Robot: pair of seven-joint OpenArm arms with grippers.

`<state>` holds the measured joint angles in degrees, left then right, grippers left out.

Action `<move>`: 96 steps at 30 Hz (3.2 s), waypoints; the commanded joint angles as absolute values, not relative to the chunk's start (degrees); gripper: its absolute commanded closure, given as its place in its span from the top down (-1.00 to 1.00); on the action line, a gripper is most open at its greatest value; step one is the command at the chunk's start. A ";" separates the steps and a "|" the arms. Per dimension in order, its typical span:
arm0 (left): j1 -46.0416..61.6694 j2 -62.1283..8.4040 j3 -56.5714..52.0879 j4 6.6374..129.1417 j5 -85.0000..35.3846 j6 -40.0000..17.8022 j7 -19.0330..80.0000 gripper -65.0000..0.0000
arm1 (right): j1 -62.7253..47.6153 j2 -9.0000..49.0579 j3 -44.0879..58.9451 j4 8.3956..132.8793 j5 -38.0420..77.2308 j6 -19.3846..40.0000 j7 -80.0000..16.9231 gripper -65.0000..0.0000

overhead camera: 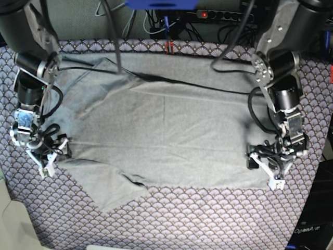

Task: Fold the T-shirt properly
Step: 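Lower both grippers onto the corners of the grey shirt's hem, then close both grippers on the hem corners, then lift the hem and fold it over onto the collar edge with both grippers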

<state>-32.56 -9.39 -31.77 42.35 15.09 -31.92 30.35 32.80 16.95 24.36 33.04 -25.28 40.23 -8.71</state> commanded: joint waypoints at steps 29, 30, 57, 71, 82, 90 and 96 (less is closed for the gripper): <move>-46.81 -12.88 -31.16 12.88 14.81 -11.82 1.19 0.42 | 32.31 17.27 24.40 33.98 -24.75 40.00 -2.86 -1.00; -46.81 -12.88 -31.16 12.88 14.81 -11.74 1.10 0.42 | 32.31 17.27 24.40 33.98 -24.75 40.00 -2.86 -1.00; -41.19 -11.65 -31.16 12.18 14.37 -11.56 -2.51 0.40 | 31.69 17.71 24.40 34.07 -24.75 40.00 -2.77 -1.00; -41.36 -11.30 -31.52 12.53 14.37 -11.12 -1.98 -1.00 | 31.60 17.71 24.40 34.33 -24.75 40.00 -2.51 -1.00; -38.99 -11.03 -31.69 22.46 14.29 -11.65 7.60 -1.00 | 23.96 15.52 24.84 50.77 -24.40 40.00 -2.95 -1.00; -28.26 -6.20 -31.69 47.78 14.20 -11.74 17.80 -1.00 | 15.60 13.85 24.66 62.64 -24.40 40.00 -3.03 -1.00; -21.41 -3.82 -31.43 61.41 14.20 -11.82 23.08 -1.00 | 8.92 12.26 24.92 71.69 -24.40 40.00 -3.03 -1.00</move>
